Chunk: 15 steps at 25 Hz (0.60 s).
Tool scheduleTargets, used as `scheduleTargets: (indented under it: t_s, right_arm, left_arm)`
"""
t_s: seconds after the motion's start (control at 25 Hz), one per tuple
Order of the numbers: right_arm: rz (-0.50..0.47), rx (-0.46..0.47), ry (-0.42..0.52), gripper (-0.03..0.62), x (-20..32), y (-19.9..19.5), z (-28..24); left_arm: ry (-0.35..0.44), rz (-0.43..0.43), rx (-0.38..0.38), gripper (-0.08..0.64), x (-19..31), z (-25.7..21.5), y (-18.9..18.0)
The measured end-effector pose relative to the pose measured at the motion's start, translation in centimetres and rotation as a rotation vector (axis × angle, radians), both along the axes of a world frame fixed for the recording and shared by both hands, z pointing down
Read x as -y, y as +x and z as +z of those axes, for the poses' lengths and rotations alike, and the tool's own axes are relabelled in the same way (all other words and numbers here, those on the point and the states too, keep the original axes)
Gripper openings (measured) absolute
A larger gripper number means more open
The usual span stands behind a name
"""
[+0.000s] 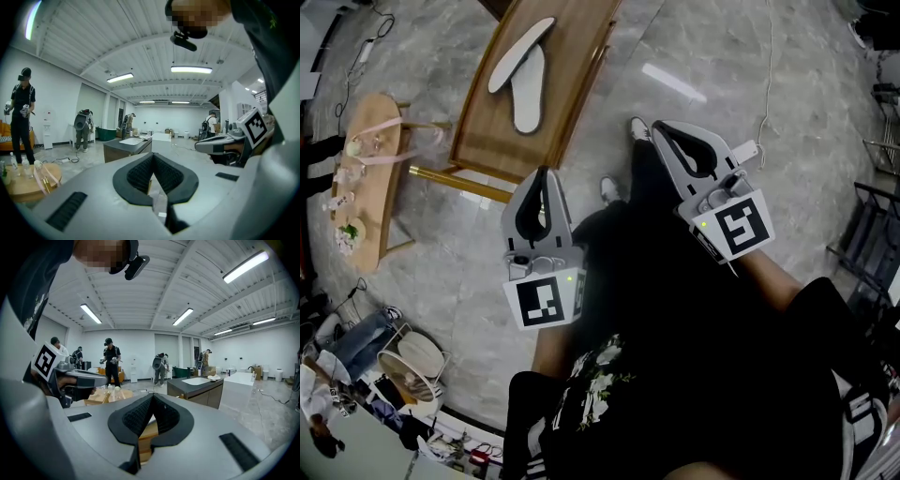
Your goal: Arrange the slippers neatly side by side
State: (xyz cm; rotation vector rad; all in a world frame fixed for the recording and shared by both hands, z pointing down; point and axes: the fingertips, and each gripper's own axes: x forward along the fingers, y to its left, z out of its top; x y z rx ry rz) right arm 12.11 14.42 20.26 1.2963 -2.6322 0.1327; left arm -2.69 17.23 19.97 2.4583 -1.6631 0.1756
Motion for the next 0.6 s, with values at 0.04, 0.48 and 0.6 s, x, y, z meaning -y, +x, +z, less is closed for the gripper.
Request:
scheduleTargets:
  t_s: [0.04,0.48,0.6]
  right_arm:
    - [-0.006,0.000,-0.001,-0.002,0.7,0.0,0.1]
    - [-0.102,-0.026,-0.003,-0.003,7.5,0.3,-0.2]
    - [-0.135,-0.032,-0.020,-0.003,9.8,0.8,0.2]
  left_arm:
    - [-0.004,-0.007,0.002,0.002,0.4,0.2,0.0]
    - [-0.035,-0.108,0.021,0.002,5.7,0.7,0.4]
    - [-0.047,-0.132,0.052,0.002,7.5,0.7,1.3]
